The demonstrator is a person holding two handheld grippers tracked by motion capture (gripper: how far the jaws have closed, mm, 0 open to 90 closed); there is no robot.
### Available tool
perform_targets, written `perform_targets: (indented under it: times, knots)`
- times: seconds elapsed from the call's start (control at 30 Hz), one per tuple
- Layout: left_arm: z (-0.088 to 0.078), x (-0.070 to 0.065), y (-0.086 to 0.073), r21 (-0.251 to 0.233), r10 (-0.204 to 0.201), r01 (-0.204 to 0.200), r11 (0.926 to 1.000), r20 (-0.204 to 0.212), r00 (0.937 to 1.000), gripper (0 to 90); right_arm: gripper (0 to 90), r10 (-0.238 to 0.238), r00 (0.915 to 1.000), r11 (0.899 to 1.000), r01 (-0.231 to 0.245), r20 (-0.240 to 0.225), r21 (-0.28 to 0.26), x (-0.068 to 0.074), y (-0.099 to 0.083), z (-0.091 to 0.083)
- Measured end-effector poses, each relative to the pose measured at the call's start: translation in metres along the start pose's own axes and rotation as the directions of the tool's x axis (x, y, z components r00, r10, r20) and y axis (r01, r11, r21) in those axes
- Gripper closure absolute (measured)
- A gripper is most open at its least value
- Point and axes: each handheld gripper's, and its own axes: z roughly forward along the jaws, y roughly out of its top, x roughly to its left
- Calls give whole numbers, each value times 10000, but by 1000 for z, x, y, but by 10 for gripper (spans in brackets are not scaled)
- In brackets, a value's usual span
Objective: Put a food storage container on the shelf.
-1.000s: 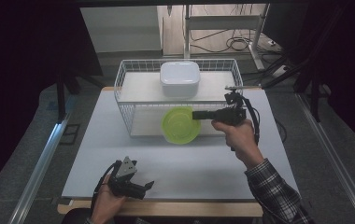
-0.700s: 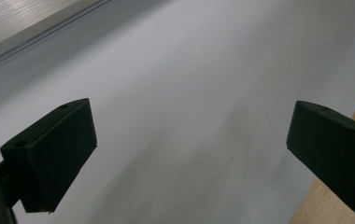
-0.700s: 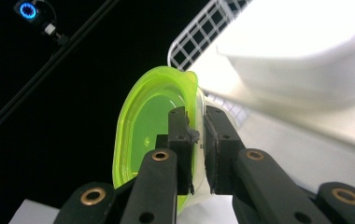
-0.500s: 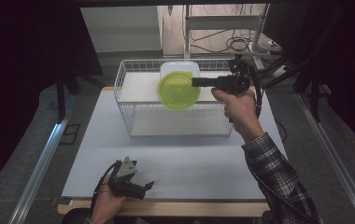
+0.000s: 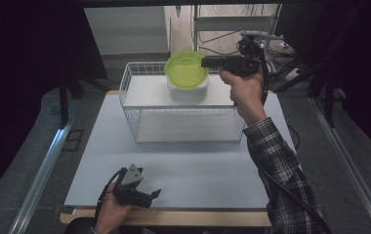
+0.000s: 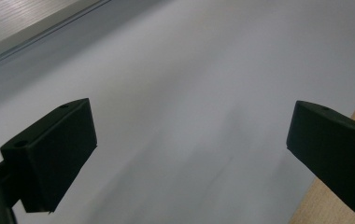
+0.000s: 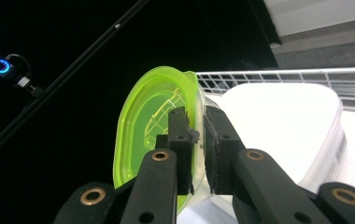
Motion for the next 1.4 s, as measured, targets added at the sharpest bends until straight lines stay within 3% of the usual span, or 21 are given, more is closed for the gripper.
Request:
perform_targets:
  times: [0.2, 0.57, 0.67, 0.7, 0.73, 0.9, 0.97, 1.23, 1.4]
  knots:
    - [0, 0, 0, 29, 17, -17, 10000, 51, 10000, 13, 823, 98, 9989, 9998, -89, 457, -185, -4, 8, 10]
    - [1, 0, 0, 72, 22, -22, 10000, 93, 10000, 14, 820, 530, 9955, 9982, -506, 783, -327, -17, 14, 25]
    - [1, -1, 0, 76, 34, -35, 10000, 105, 9999, 14, 804, 429, 9945, 9987, -402, 958, -301, -17, 15, 27]
    - [1, -1, 0, 79, 40, -41, 10000, 105, 9999, 14, 796, 321, 9926, 9992, -290, 1169, -283, -16, 16, 28]
    - [1, -1, 0, 106, 76, -77, 9999, 113, 9999, 14, 771, -38, 9856, 9998, 69, 1690, -178, -14, 16, 30]
    - [1, -1, 0, 139, 117, -119, 9998, 125, 9999, 14, 727, -102, 9820, 9996, 149, 1888, -238, -15, 16, 33]
    - [2, -1, 0, 128, 92, -93, 9999, 130, 9999, 14, 674, -320, 9744, 9992, 368, 2225, -172, -15, 15, 35]
    - [2, -1, 0, 155, 127, -129, 9998, 138, 9998, 14, 627, -276, 9717, 9991, 345, 2347, -250, -18, 15, 36]
    - [2, -1, 0, 150, 133, -135, 9998, 128, 9998, 14, 478, -374, 9768, 9975, 490, 2110, -502, -17, 15, 33]
